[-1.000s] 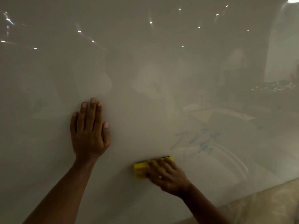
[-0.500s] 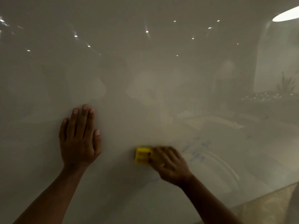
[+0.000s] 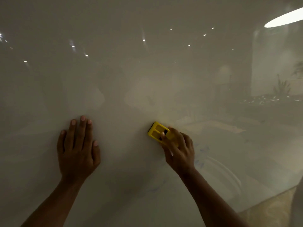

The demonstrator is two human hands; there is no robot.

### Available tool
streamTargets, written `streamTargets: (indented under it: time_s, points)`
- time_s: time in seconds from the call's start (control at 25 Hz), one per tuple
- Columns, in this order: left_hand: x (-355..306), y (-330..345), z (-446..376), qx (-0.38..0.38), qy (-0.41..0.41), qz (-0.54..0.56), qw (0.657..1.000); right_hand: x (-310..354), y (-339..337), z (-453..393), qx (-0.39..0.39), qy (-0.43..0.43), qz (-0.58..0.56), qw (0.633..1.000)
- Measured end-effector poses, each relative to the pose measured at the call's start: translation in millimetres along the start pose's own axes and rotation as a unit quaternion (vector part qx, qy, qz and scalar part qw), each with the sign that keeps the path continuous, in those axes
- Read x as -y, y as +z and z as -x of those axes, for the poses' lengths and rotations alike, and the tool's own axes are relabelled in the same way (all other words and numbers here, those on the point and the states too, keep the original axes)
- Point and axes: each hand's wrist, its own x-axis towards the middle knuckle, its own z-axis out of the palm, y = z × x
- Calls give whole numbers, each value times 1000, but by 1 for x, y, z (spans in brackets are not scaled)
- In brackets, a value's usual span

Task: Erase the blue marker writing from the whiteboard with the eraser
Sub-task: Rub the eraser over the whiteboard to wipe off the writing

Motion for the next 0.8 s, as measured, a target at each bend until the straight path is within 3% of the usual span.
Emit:
streamTargets:
  time_s: [0.04, 0.08, 0.2, 0.24, 0.28, 0.36, 0.44, 0.48, 0.52, 0.56, 0.64, 0.68, 0.72, 0.8]
  points:
    - [0, 0, -1, 6, 3, 1, 1000, 9, 7, 2, -7, 31, -8, 999]
    - [0, -1, -5, 18, 23, 12, 1000, 22, 13, 9, 18, -5, -16, 1000]
    - [0, -3, -19, 70, 158, 34, 984, 24, 3, 13, 130, -292, -35, 947]
    - [0, -4, -22, 80, 187, 33, 979, 13, -7, 2, 134, -320, -22, 938]
    - [0, -4, -25, 83, 198, 31, 976, 0, -12, -7, 106, -281, 3, 954]
    - [-3, -2, -27, 78, 194, 20, 978, -13, -20, -17, 23, -42, 44, 998]
    - [-9, 1, -27, 78, 183, 18, 980, 8, -4, -5, -2, 158, 10, 987]
    - [-14, 1, -29, 80, 183, 23, 980, 26, 6, 5, 7, 163, 15, 987]
    - [-21, 2, -33, 80, 187, 28, 979, 42, 13, 18, 47, 78, 21, 996]
    - [-29, 3, -39, 79, 191, 33, 978, 47, 16, 28, 97, -60, 19, 993]
    - [-45, 5, -51, 86, 192, 50, 976, 28, 4, 25, 157, -259, 19, 953]
    - [-52, 6, -56, 90, 189, 54, 976, 12, -4, 19, 149, -251, 35, 956]
    - [-60, 8, -60, 90, 182, 55, 978, -2, -11, 14, 116, -171, 58, 977]
    - [-77, 11, -67, 86, 159, 54, 982, -11, -19, 15, 45, 86, 59, 993]
